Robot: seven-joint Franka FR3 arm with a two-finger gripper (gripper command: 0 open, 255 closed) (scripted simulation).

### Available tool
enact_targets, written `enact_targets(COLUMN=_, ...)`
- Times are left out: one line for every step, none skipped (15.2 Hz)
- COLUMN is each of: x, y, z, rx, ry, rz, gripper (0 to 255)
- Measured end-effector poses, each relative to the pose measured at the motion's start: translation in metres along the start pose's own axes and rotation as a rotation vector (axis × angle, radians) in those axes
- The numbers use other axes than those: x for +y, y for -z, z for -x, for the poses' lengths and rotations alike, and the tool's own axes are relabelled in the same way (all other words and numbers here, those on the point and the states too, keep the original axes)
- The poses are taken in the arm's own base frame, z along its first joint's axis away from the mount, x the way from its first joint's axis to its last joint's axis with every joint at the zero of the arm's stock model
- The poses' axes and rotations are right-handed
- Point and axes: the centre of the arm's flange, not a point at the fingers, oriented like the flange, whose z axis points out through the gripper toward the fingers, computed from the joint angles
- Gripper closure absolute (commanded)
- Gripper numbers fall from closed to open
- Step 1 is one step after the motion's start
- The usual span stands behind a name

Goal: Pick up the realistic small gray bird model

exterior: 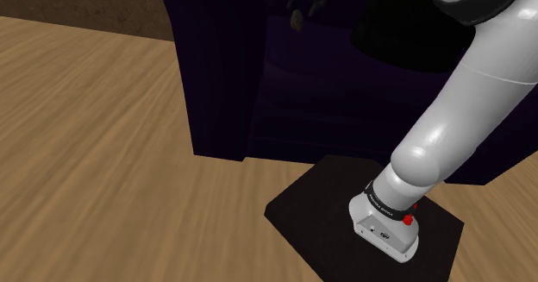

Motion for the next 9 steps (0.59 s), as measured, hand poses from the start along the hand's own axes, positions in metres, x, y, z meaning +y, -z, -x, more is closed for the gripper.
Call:
enact_targets(x=0.004, y=-0.001, z=-0.011, rx=0.011, ry=-0.024, rz=0.001, gripper=0)
enact_targets(x=0.006, y=-0.002, z=-0.021, rx=0.018, ry=-0.044, rz=0.002, gripper=0)
enact_targets(x=0.008, y=-0.005, z=-0.024, rx=0.023, ry=-0.055, rz=0.003, gripper=0)
enact_targets(x=0.01, y=-0.009, z=-0.026, rx=0.025, ry=-0.059, rz=0.003, gripper=0)
enact_targets(x=0.011, y=-0.013, z=-0.027, rx=0.026, ry=-0.062, rz=0.003, gripper=0)
enact_targets(x=0.012, y=-0.018, z=-0.027, rx=0.027, ry=-0.064, rz=0.003, gripper=0)
enact_targets(x=0.014, y=-0.023, z=-0.026, rx=0.027, ry=-0.064, rz=0.003, gripper=0)
enact_targets(x=0.015, y=-0.029, z=-0.026, rx=0.027, ry=-0.064, rz=0.003, gripper=0)
enact_targets(x=0.015, y=-0.034, z=-0.027, rx=0.027, ry=-0.065, rz=0.003, gripper=0)
